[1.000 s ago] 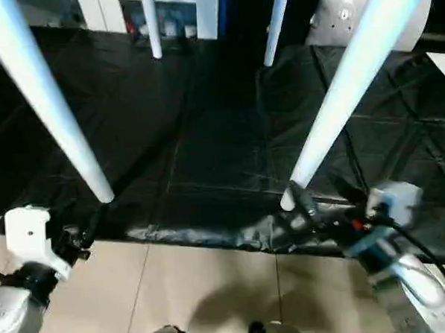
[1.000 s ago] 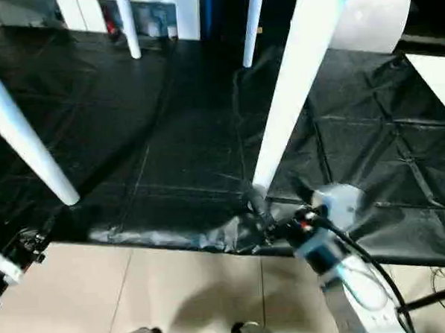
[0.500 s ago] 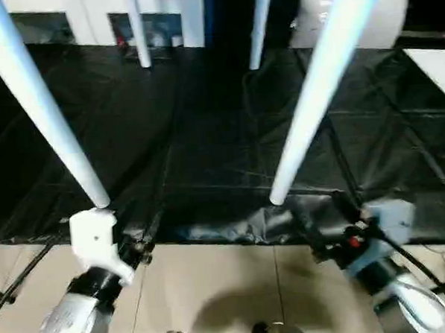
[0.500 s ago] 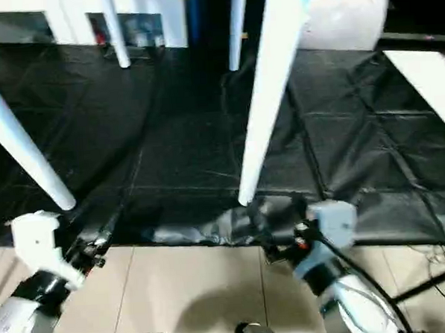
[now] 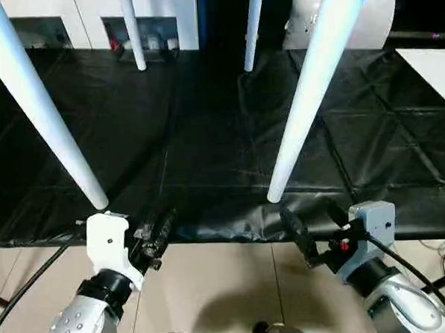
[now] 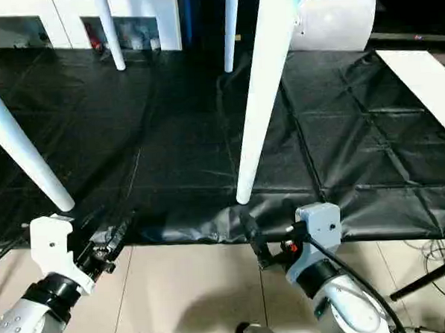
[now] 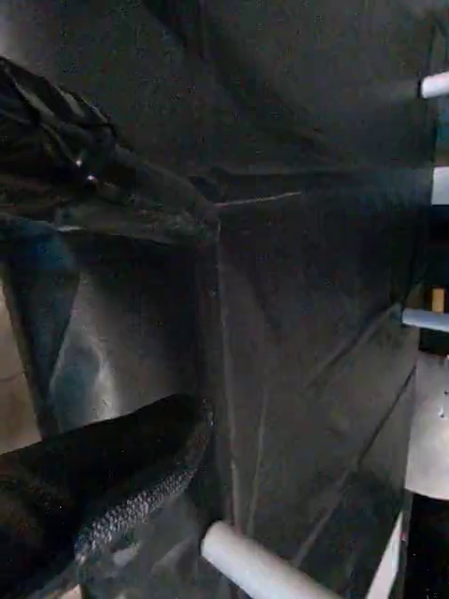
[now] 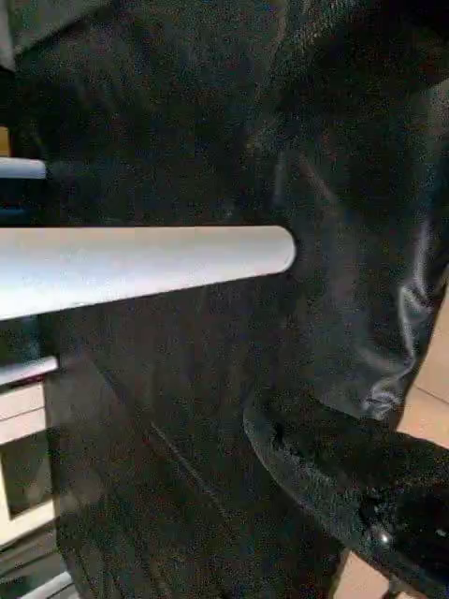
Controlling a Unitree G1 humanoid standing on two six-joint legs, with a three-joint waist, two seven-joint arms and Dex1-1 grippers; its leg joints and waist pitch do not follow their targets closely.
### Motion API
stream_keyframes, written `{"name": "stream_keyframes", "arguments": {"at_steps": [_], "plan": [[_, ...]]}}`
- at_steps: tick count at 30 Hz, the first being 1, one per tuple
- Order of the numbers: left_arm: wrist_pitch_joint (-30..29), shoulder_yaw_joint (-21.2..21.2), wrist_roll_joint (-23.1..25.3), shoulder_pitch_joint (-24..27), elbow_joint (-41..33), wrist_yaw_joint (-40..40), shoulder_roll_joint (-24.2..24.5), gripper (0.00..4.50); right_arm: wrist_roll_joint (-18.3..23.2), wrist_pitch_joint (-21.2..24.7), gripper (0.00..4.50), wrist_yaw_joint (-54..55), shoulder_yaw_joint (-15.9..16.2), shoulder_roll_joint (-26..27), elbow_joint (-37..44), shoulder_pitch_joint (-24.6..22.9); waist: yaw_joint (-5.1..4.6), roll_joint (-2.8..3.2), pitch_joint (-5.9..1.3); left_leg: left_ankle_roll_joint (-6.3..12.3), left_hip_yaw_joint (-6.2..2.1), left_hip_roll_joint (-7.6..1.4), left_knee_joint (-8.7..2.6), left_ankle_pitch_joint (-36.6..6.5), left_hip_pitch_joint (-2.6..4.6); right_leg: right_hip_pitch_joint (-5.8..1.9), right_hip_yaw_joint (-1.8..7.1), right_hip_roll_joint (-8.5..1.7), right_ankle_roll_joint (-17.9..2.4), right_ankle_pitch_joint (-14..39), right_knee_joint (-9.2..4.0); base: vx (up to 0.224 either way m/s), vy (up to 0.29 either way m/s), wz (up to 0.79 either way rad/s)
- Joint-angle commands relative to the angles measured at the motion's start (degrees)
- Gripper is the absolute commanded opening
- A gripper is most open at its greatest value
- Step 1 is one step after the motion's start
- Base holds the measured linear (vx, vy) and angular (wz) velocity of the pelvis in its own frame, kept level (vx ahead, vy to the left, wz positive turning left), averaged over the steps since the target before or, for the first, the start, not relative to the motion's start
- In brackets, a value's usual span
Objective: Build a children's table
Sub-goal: Flip table
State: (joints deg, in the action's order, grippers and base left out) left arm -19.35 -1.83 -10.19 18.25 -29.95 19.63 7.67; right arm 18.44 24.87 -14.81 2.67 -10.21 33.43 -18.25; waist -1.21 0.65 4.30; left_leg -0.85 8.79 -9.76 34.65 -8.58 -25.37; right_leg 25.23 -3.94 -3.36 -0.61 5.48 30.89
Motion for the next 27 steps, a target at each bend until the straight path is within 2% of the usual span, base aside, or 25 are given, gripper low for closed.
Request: {"name": "stream_keyframes", "arguments": {"at_steps": [1,2,3,4,5,6,7,8,9,10,11,12,13,14,15,16,18,19,20,21,22,23,24,25,27], "plan": [[-0.7,0.9,0.7,0.7,0.3,-0.3,0.5,2.91,0.2,1.0,4.50,0.5,0.0,-0.2,-0.2,-0.1,0.06,0.53,-3.88,10.71,-0.21,-0.17,-2.69,-8.3,0.29,-0.82,0.09,-2.89,-9.7,14.6,-5.55,-0.058,-0.004,0.01],[-0.7,1.0,0.7,0.8,0.5,-0.2,0.7,2.91,0.2,1.3,4.50,0.5,0.2,-0.3,-0.3,0.0,-0.06,0.64,-2.80,8.84,-0.28,-0.74,-2.89,-19.6,1.41,-0.10,-0.70,-2.88,-5.9,30.6,-6.46,-0.058,-0.004,0.01],[-0.9,1.1,0.8,0.8,0.8,-0.1,0.9,2.91,0.1,1.4,4.50,0.4,0.3,-0.5,-0.4,0.1,-0.36,0.74,-2.04,6.38,-0.48,-0.99,-2.64,-26.6,2.60,0.46,-1.60,-2.74,-2.5,39.9,-7.14,-0.104,-0.005,0.00],[-1.2,1.7,0.8,1.1,1.6,0.4,1.3,2.91,0.2,1.0,4.50,-0.7,0.5,-0.9,-1.2,0.3,-1.12,1.91,0.15,-1.01,-2.82,-4.18,-7.55,-48.0,2.06,-2.38,-5.22,-0.09,6.1,46.1,-3.68,-0.120,0.004,-0.12],[-1.3,1.8,0.8,1.1,1.9,0.5,1.4,2.91,0.2,0.9,4.50,-0.9,0.5,-1.0,-1.4,0.4,1.69,2.93,0.26,-2.03,-3.49,-7.02,-12.54,-53.7,-1.62,-7.17,-2.27,-0.58,3.6,33.5,10.22,-0.120,0.004,-0.12],[-1.8,1.8,0.3,1.2,2.5,0.7,1.3,2.91,0.3,1.2,4.50,-1.3,0.6,-1.3,-2.0,0.5,3.91,1.96,1.67,-3.44,-0.55,-6.89,-13.65,-57.2,-4.44,-7.25,-2.56,-0.03,0.5,26.7,13.20,-0.140,0.005,0.00],[-2.4,1.9,-1.4,1.8,4.4,2.0,1.3,2.91,0.6,1.2,4.50,-4.0,1.7,-2.7,-3.8,0.7,6.71,2.06,0.93,-2.68,3.63,-5.09,-12.76,-54.7,-4.30,-7.78,-0.23,0.18,-0.3,28.2,15.61,-0.113,-0.073,0.11],[-3.0,2.0,-3.2,2.3,5.4,3.6,1.3,2.91,1.1,0.8,4.50,-5.7,2.2,-3.2,-4.7,0.7,5.33,-1.96,-1.68,-5.30,3.13,-3.21,-1.51,-36.6,3.20,-2.29,5.71,-3.97,5.9,58.5,7.65,-0.113,-0.073,0.11],[-3.1,2.0,-3.5,2.4,5.6,3.9,1.4,3.11,1.2,0.7,4.50,-6.0,2.3,-3.3,-4.8,0.7,5.12,-2.60,-0.69,-2.30,0.10,0.34,6.62,-18.5,3.40,0.81,8.81,-9.31,6.7,68.8,-3.12,0.004,-0.145,0.03],[-3.0,2.6,-5.1,3.1,6.9,6.6,2.1,3.22,2.2,0.6,4.50,-8.1,2.8,-3.7,-6.0,0.7,5.71,-1.11,0.34,0.09,-3.85,1.02,7.86,-5.1,0.64,-1.67,11.36,-9.30,3.2,67.5,-3.59,0.019,-0.052,-0.04],[-2.8,3.2,-5.6,3.6,7.8,8.4,2.9,3.28,2.3,0.3,4.50,-9.3,3.2,-4.2,-7.0,0.9,6.15,-1.01,1.36,-2.67,-4.98,0.58,6.17,-6.5,1.60,-2.83,8.91,-8.75,0.3,63.6,-2.27,0.019,-0.052,-0.04],[-2.9,3.8,-5.2,3.7,8.9,9.5,3.9,3.28,2.4,-0.2,4.50,-10.4,3.4,-4.3,-8.4,1.2,6.19,-1.06,1.44,-3.53,-4.95,0.36,5.13,-10.2,3.28,-2.04,8.03,-7.47,-0.8,60.7,-1.75,0.000,0.000,0.00],[-3.2,4.9,-4.7,3.7,11.2,11.3,5.6,3.28,2.3,-0.4,4.50,-11.7,3.8,-4.5,-11.2,2.0,5.62,-0.09,0.84,-4.27,-4.77,-1.07,0.41,-20.0,4.94,-1.91,5.86,-4.17,-4.4,50.1,0.61,-0.057,0.032,0.21],[-3.0,5.8,-3.5,3.2,14.0,12.4,6.9,3.28,1.9,-0.9,4.50,-13.0,4.4,-4.7,-14.1,2.9,4.93,1.60,0.41,-5.39,-5.65,-2.71,-2.87,-28.9,4.19,-3.12,5.00,-2.98,-6.7,37.4,2.46,-0.057,0.032,0.21],[-3.2,5.9,-3.1,2.9,15.0,12.4,7.2,3.28,1.9,-0.8,4.50,-13.4,4.6,-4.6,-15.1,3.2,4.60,2.09,0.28,-5.62,-5.99,-3.07,-3.66,-31.6,4.14,-3.70,4.88,-3.13,-7.4,32.0,2.70,0.000,0.000,0.00],[-3.4,6.3,-2.5,2.2,17.3,12.6,7.8,3.35,2.0,-0.5,4.50,-14.4,5.0,-4.6,-17.4,3.7,4.15,2.21,-0.32,-4.56,-5.86,-3.05,-4.80,-31.5,4.06,-5.17,4.64,-3.63,-8.0,24.5,2.51,-0.004,0.060,-0.07],[-3.6,6.5,-1.7,1.1,20.2,12.6,8.2,3.67,1.6,-0.8,4.50,-15.6,5.9,-4.6,-20.5,4.6,3.26,2.06,-0.78,-2.99,-5.52,-3.08,-5.59,-26.3,3.88,-6.41,4.12,-4.22,-8.8,17.8,1.50,0.000,0.060,-0.09],[-4.0,6.8,-0.5,-1.2,26.1,12.3,8.1,3.72,0.2,-1.7,4.50,-17.5,8.1,-4.5,-27.2,6.3,2.89,1.71,-0.38,-2.95,-5.29,-3.12,-5.89,-26.8,3.63,-6.26,4.02,-4.64,-9.2,20.1,0.88,0.001,0.058,-0.10],[-4.4,7.0,0.3,-2.7,30.2,11.8,7.9,3.69,-0.6,-1.7,4.50,-18.1,9.1,-3.9,-31.7,7.4,2.48,1.95,-0.08,-3.77,-5.13,-2.84,-5.86,-29.1,3.75,-5.99,4.08,-4.89,-9.4,23.5,0.59,0.001,0.058,-0.10],[-4.5,7.7,1.7,-4.1,34.2,11.1,8.0,3.69,-1.7,-2.1,4.50,-18.2,9.9,-3.3,-36.0,8.6,2.15,0.98,-0.46,-4.27,-4.75,-2.46,-5.47,-28.2,3.81,-6.08,4.49,-5.53,-9.5,27.4,-0.13,0.000,0.000,0.00],[-4.5,8.5,3.0,-5.7,38.7,10.1,8.1,3.81,-3.4,-3.1,4.50,-17.4,10.6,-2.6,-40.7,10.1,2.03,0.22,-0.81,-4.08,-4.49,-2.78,-5.32,-25.1,3.60,-6.25,5.02,-6.22,-9.5,28.5,-0.59,0.000,0.000,0.00],[-4.0,9.0,3.8,-7.1,42.9,9.3,7.8,3.81,-4.5,-3.4,4.50,-16.4,10.8,-1.7,-44.9,11.4,2.04,0.75,-0.98,-3.62,-4.55,-2.82,-5.38,-22.2,3.38,-6.35,4.91,-6.08,-10.2,25.1,-0.05,0.000,0.000,0.00],[-3.7,9.0,4.1,-8.4,46.3,8.5,7.4,4.12,-5.0,-3.4,4.50,-15.5,10.7,-0.9,-48.3,12.5,1.70,0.73,-1.04,-3.31,-4.24,-2.63,-5.36,-20.6,3.40,-6.19,4.73,-5.67,-10.6,22.8,-0.04,0.000,0.000,0.00],[-2.4,7.7,4.2,-11.8,55.0,5.4,5.7,4.14,-6.9,-3.9,4.50,-11.5,10.0,1.1,-58.0,15.6,1.42,0.10,-1.59,-2.11,-3.95,-2.73,-5.19,-16.9,3.60,-6.45,4.67,-5.71,-12.0,16.9,0.34,0.000,0.000,0.00],[-1.4,6.9,4.5,-13.9,60.1,3.3,4.7,4.13,-8.3,-4.4,4.50,-8.6,9.7,2.1,-64.2,17.8,1.38,0.51,-1.99,-1.32,-3.69,-2.82,-5.14,-14.5,3.69,-6.71,4.54,-5.70,-14.1,9.2,0.73,0.000,0.000,0.00]]}}
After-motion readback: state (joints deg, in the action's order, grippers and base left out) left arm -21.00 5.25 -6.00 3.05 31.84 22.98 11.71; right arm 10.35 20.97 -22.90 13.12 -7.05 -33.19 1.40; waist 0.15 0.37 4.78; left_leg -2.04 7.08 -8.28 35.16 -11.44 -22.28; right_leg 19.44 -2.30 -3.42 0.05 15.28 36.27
